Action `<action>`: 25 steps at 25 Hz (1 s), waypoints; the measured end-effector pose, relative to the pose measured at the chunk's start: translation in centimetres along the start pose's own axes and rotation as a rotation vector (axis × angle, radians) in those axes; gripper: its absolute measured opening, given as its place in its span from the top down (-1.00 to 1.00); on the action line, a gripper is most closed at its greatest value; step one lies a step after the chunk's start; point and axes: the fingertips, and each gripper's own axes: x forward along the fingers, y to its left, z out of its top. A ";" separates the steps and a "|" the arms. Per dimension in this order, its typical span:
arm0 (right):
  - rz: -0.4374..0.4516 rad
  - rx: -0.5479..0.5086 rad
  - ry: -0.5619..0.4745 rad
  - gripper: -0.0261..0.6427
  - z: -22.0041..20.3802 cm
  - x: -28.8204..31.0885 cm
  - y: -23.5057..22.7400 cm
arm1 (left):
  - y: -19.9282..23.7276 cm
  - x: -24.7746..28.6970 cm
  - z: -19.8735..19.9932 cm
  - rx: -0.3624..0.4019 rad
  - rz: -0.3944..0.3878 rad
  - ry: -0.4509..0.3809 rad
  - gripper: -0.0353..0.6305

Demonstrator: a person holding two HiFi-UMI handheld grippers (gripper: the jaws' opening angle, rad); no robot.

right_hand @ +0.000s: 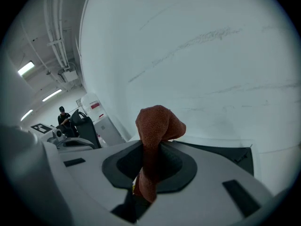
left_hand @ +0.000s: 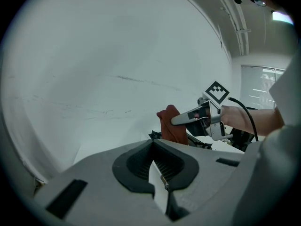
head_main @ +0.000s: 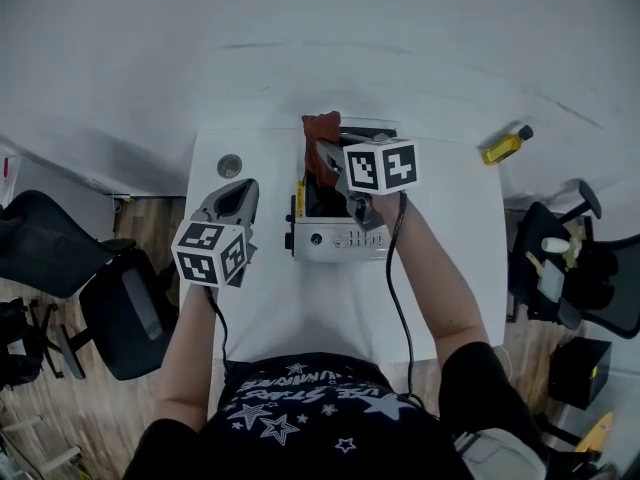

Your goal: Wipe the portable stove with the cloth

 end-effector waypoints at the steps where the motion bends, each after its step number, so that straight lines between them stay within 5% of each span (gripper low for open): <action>1: -0.002 -0.018 0.017 0.73 0.0 0.8 -0.1 | 0.2 0.2 0.0 -0.002 0.003 0.003 0.88; 16: -0.059 -0.156 0.180 0.73 -0.2 7.2 -3.6 | 1.4 3.0 -1.6 -0.030 0.022 0.066 0.88; 25: -0.091 -0.076 0.175 0.73 -0.9 4.9 -7.0 | 0.4 4.3 -1.6 -0.023 -0.005 0.089 0.88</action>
